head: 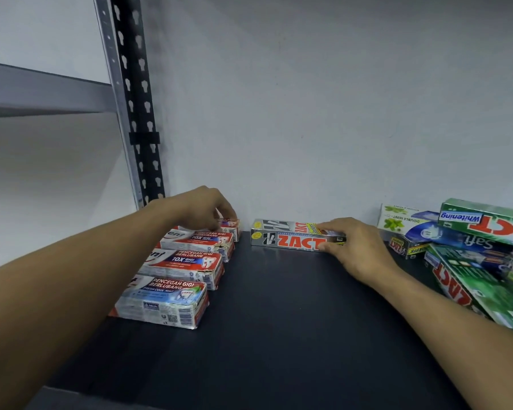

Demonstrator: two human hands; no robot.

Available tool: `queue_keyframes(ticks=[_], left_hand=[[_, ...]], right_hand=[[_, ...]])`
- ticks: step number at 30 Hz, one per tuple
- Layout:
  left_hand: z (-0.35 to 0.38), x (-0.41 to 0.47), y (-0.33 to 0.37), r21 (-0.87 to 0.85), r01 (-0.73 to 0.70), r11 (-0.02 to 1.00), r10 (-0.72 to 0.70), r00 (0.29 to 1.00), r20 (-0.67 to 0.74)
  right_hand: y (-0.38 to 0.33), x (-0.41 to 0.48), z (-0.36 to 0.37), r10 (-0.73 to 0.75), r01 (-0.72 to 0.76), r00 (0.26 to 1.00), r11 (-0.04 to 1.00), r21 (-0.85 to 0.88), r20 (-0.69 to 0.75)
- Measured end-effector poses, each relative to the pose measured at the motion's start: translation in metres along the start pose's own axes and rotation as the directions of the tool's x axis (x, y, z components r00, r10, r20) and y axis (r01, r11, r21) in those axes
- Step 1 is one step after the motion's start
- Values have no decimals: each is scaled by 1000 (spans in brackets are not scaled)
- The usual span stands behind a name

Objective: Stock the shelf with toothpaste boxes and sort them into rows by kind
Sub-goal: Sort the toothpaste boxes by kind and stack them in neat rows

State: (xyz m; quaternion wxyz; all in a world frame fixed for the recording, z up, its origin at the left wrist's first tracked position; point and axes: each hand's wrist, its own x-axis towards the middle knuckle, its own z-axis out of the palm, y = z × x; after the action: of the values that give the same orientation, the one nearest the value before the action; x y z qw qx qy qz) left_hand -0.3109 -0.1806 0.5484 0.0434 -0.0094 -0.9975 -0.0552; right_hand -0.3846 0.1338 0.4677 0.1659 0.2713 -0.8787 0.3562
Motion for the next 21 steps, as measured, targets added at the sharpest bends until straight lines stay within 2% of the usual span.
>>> queue_keyframes(ticks=[16,21], left_hand=[[-1,5,-1,-2,18,1000,-18,999,35],[-5,10,15,-121,-10,993,11,1000,4]], right_hand=[[2,1,1,-3,2,1000,1000,18,26],[0,0,-5,38,-39,999,996,79,8]])
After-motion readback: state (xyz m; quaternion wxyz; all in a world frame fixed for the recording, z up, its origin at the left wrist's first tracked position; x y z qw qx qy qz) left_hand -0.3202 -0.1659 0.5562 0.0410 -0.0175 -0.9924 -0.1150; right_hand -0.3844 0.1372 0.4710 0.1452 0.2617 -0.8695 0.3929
